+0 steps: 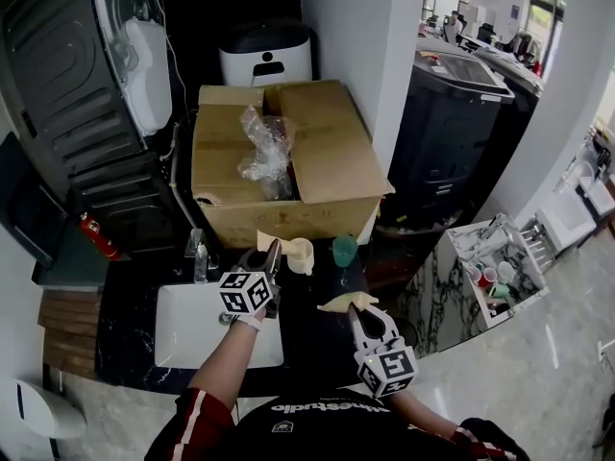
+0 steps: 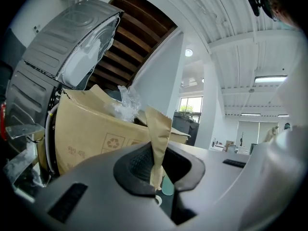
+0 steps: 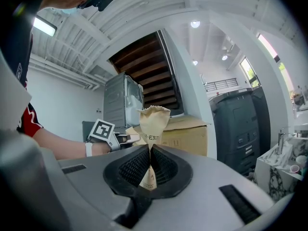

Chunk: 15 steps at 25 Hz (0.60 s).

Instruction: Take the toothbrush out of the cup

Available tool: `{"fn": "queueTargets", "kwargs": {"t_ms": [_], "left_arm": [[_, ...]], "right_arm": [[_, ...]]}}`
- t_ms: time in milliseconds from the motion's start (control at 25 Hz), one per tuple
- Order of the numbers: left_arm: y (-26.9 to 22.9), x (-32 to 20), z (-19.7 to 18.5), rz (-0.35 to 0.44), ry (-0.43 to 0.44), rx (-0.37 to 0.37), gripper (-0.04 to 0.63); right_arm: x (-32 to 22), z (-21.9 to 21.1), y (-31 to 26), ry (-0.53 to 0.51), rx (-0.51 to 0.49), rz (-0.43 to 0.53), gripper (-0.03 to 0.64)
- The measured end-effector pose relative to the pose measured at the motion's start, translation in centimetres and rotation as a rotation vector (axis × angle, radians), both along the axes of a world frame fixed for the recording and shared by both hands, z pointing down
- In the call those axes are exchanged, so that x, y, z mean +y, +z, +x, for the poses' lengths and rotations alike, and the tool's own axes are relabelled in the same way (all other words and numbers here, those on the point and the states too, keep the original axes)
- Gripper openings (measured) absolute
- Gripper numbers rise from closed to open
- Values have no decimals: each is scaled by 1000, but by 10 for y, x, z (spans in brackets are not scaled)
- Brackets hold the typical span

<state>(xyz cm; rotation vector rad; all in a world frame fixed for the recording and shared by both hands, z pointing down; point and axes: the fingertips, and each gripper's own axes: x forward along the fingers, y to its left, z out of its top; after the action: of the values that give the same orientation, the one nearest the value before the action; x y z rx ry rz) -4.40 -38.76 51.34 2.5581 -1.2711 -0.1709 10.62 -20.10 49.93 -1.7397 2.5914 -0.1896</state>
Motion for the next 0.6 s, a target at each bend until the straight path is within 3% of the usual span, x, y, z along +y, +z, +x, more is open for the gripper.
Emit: {"fn": "queueTargets", "kwargs": {"t_ms": [280,600], "left_arm": [[-2,42,-1,71,37,-72,37],[7,90,-19,79,39,-79,37]], "right_arm": [[-2,-4,0,-6,4,4,40],[-5,-8,-3,-9,8,12,40]]}}
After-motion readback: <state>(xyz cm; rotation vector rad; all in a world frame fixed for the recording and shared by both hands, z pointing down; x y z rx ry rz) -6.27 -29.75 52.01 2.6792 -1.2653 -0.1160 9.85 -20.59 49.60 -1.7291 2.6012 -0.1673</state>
